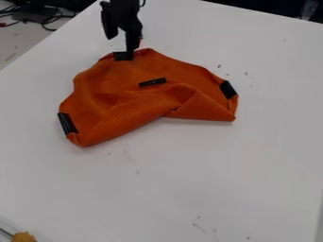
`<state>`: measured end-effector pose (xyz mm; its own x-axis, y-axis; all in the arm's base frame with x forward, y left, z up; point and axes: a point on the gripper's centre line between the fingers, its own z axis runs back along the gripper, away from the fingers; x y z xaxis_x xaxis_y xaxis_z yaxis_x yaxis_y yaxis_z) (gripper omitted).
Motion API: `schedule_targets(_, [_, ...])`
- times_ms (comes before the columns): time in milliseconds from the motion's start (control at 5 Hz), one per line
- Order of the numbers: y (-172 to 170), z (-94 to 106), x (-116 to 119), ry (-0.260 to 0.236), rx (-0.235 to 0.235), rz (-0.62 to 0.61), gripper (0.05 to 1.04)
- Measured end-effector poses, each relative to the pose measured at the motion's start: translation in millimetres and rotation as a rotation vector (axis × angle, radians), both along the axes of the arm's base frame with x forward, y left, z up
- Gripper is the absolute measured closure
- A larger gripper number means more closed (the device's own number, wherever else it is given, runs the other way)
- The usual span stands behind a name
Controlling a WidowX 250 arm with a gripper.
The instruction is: Unfold the cloth from bottom right to top left.
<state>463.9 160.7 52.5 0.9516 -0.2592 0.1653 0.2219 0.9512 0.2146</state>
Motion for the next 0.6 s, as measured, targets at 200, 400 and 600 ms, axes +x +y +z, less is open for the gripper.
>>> schedule_targets(200, [-18, 8.9, -3, 0.040, -0.061, 0.056, 0.083])
schedule_targets(400, [-29, 33.6, -12, 0.029, -0.106, 0.141, 0.083])
schedule_targets(600, [-42, 27.8, -20, 0.057, -0.122, 0.152, 0.083])
